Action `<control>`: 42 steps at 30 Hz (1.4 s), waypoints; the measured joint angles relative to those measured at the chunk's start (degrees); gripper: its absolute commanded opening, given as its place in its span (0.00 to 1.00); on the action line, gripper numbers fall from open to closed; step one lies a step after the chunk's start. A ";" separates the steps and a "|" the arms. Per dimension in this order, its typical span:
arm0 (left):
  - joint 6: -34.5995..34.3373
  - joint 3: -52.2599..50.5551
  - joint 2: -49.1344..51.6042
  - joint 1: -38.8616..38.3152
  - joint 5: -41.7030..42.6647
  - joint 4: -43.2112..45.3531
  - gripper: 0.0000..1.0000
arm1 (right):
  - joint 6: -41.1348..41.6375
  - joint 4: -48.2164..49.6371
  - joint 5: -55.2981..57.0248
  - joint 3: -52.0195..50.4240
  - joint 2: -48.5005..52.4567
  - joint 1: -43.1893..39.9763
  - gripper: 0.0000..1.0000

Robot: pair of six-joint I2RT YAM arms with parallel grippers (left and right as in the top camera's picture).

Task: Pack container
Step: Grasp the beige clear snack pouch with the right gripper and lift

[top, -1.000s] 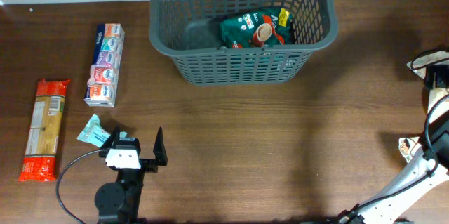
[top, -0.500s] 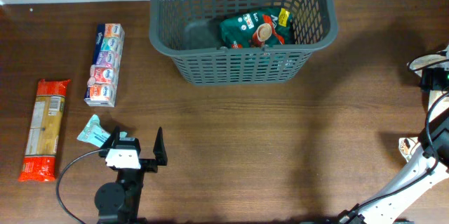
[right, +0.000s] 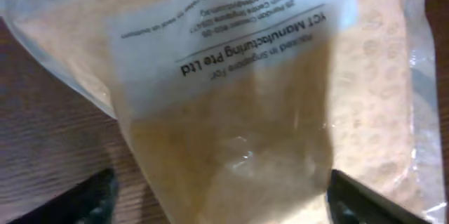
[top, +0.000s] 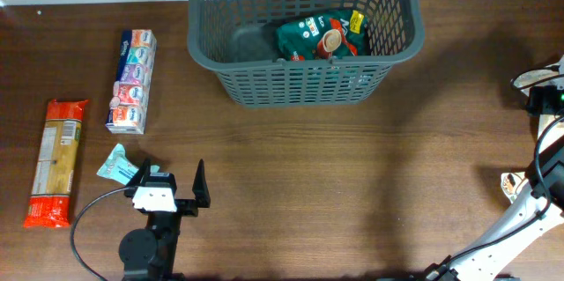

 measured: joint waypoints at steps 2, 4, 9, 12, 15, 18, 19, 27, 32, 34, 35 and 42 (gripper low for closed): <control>0.00 0.00 0.00 0.00 0.02 0.00 0.99 | 0.17 0.02 -0.26 0.00 0.00 -0.13 0.42; -0.02 0.00 0.00 0.00 0.02 0.00 0.99 | 0.37 0.07 -0.57 0.00 0.00 -0.44 0.21; -0.02 0.00 0.00 0.00 0.02 0.00 0.99 | 1.33 0.42 -1.66 0.13 0.00 -1.42 0.04; -0.02 0.00 0.00 0.00 0.00 0.00 0.99 | 1.73 0.39 -2.19 0.13 0.00 -1.66 0.04; -0.02 0.00 0.00 0.00 0.02 0.00 0.99 | 2.05 0.42 -2.32 0.13 0.00 -1.66 0.04; -0.02 0.00 0.00 0.00 0.02 0.00 0.99 | 2.78 0.42 -2.56 0.15 0.00 -1.66 0.04; 0.00 0.00 0.00 0.00 0.02 0.00 0.99 | 3.41 0.37 -2.58 0.22 0.00 -1.66 0.04; -0.02 0.00 0.00 0.00 0.02 0.00 0.99 | 7.74 -4.31 -3.21 6.40 0.85 -0.70 0.04; -0.02 0.00 0.00 0.00 0.02 0.00 0.99 | 9.33 -10.40 -6.43 18.60 2.43 1.16 0.04; -0.02 0.00 0.00 0.00 0.02 0.00 0.99 | 9.88 -13.20 -8.41 24.87 2.67 2.12 0.04; -0.02 0.00 0.00 0.00 0.00 0.00 0.99 | 10.19 -14.43 -9.22 27.96 2.69 2.60 0.04; 0.00 0.00 0.00 0.00 0.02 0.00 0.99 | 12.17 -23.08 -12.33 47.98 2.64 6.78 0.04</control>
